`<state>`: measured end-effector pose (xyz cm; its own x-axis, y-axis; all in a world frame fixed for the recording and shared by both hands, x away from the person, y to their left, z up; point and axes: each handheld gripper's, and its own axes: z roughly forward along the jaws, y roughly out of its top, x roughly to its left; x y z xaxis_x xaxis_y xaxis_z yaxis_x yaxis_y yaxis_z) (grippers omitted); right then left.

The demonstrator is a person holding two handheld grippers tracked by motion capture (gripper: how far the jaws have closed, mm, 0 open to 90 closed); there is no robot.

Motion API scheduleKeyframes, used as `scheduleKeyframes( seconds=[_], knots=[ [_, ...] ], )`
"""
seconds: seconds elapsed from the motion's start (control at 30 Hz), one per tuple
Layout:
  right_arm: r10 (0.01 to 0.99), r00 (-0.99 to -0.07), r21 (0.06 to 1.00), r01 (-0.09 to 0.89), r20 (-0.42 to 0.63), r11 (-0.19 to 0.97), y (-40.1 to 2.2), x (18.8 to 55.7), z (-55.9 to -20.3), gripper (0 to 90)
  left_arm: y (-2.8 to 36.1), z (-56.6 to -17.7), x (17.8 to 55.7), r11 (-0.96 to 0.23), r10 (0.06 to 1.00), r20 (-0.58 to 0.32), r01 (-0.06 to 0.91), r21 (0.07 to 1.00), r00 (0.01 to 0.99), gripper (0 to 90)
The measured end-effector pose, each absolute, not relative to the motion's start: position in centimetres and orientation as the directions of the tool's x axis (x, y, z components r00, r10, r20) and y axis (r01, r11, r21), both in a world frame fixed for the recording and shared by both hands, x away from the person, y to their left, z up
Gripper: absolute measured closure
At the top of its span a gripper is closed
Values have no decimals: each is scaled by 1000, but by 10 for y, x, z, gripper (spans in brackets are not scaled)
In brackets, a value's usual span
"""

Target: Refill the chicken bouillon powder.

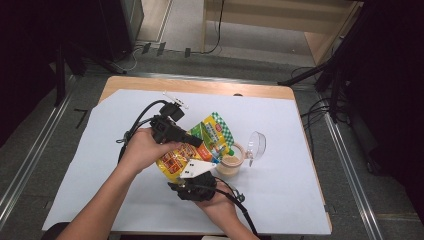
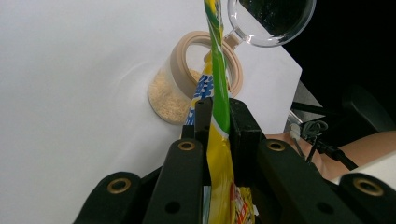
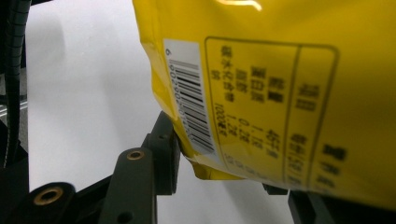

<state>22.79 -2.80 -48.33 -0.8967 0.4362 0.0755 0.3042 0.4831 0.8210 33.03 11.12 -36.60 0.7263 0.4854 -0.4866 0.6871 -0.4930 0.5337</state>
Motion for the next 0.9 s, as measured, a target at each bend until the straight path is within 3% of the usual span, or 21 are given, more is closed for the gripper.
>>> scheduleKeyframes(
  seconds=[0.27,0.57,0.9],
  knots=[
    [432,-899,817,301,72,492,-28,229,-486,574,114,-368,330,-488,482,-491,688,537,726,858],
    [431,-899,819,307,81,485,-28,229,-489,507,121,-370,331,-489,482,-493,689,535,724,873],
    [440,-895,809,309,70,500,-28,230,-493,507,131,-374,333,-483,464,-522,699,528,716,880]
  ],
)
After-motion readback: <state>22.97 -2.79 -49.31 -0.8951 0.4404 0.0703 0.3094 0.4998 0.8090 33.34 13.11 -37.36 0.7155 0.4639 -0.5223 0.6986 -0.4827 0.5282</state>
